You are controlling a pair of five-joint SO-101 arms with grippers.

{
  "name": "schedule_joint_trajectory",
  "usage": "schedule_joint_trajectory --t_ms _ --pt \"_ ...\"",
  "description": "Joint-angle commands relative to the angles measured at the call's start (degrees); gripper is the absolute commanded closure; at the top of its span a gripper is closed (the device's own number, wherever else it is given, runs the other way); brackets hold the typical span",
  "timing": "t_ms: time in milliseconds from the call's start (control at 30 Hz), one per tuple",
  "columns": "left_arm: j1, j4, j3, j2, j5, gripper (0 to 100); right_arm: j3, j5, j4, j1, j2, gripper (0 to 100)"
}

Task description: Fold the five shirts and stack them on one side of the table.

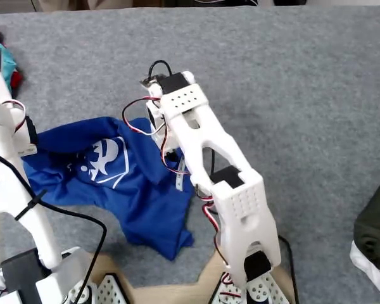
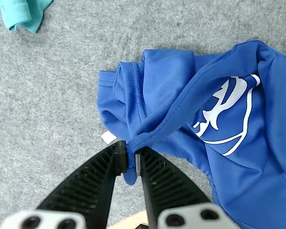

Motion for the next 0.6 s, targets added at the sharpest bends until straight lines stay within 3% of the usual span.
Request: schedule_joint_trajectory --t_ms 0,433,567 --pt "-0.53 -0.35 -0.09 -0.57 0.26 98 -0.22 0.53 -0.79 -0.04 -0.13 88.0" --pt "-0.53 -0.26 0.00 -0.48 0.44 98 -1.19 6.86 -5.63 0.04 -0.04 87.8" --pt "-0.53 -0.26 0.00 -0.48 0.35 98 -3.82 13.89 -4.57 0.31 -0.31 87.8"
